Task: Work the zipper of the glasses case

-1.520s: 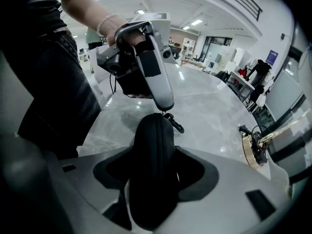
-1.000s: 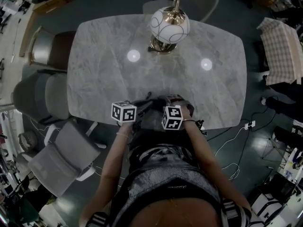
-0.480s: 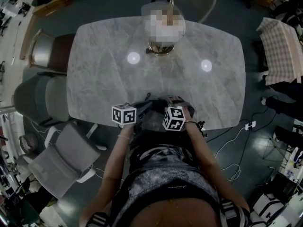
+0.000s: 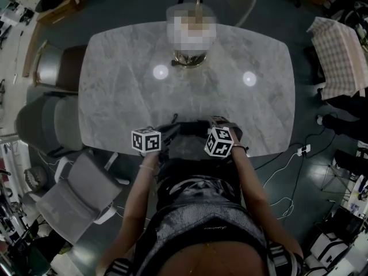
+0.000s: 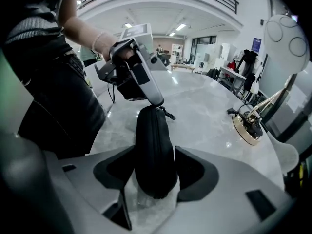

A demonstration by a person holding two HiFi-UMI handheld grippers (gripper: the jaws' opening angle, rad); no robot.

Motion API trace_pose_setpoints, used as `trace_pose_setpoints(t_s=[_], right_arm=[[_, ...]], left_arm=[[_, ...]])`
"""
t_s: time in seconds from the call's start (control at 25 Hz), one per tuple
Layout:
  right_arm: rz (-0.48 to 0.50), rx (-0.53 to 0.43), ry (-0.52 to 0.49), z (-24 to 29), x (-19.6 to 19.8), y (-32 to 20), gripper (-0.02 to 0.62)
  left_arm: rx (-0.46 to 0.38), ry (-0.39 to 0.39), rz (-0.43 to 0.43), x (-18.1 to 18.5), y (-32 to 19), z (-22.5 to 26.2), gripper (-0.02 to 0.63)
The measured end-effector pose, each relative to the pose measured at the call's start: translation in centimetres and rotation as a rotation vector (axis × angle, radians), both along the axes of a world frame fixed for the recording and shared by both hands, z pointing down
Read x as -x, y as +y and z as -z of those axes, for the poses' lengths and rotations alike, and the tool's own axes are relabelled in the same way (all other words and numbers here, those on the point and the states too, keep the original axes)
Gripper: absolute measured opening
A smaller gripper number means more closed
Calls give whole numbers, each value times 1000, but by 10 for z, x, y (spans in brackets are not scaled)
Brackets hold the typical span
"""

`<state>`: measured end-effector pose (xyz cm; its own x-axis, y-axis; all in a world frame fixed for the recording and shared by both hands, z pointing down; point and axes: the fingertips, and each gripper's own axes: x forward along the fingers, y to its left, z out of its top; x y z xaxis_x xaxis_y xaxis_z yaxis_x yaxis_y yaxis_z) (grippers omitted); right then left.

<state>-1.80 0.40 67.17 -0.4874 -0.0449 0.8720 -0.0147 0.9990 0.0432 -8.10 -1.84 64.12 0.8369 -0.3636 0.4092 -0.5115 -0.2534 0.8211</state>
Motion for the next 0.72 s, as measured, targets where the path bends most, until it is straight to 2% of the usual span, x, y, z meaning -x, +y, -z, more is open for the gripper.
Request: trace_pose_setpoints(t_s=[0.44, 0.72], right_arm=[[-1, -24, 11, -2, 2, 1, 299], [-22, -19, -3, -2, 2, 0, 299]], left_arm=[[-10, -79, -28, -9, 0, 4, 8], [-15, -95, -45, -15, -3, 7, 8]])
